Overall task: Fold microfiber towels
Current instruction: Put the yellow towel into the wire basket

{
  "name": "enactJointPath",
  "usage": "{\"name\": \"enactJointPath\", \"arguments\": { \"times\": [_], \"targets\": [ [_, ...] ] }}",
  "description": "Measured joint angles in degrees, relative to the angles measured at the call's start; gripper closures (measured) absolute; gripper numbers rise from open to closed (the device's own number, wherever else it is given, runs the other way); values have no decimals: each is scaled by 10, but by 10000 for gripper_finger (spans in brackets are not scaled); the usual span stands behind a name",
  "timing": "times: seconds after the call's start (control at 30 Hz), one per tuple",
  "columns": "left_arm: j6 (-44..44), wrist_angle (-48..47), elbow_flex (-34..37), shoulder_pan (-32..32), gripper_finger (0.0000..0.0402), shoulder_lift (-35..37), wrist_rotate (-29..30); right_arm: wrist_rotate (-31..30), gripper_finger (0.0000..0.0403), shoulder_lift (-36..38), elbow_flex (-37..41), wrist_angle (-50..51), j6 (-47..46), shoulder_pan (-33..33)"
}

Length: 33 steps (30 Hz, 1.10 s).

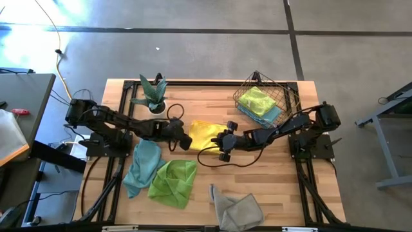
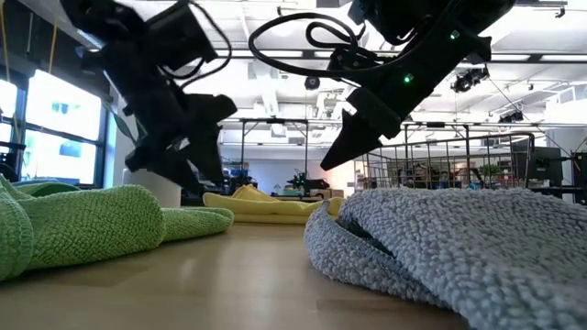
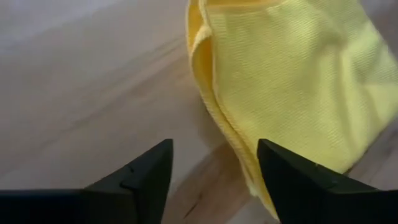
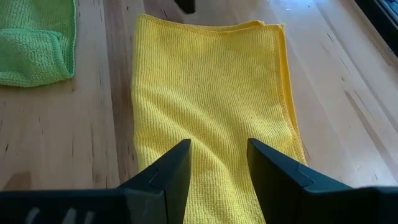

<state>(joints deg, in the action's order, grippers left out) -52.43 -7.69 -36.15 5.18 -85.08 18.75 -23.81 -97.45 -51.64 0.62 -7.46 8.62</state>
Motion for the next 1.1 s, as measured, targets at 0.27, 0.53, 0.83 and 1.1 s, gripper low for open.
{"name": "enactJointPath", "arguments": {
  "times": [0.27,0.53,0.83,1.1],
  "targets": [
    [-63,149,65,30,98,-11,-26,0,254,0,0,0,0,0],
    [-76,242,75,54,98,-62,-42,1,254,0,0,0,0,0],
    [-117,351,74,39,98,-123,-37,2,254,0,0,0,0,0],
    [-129,357,45,18,103,-155,-32,2,254,0,0,0,0,0]
  ]
}}
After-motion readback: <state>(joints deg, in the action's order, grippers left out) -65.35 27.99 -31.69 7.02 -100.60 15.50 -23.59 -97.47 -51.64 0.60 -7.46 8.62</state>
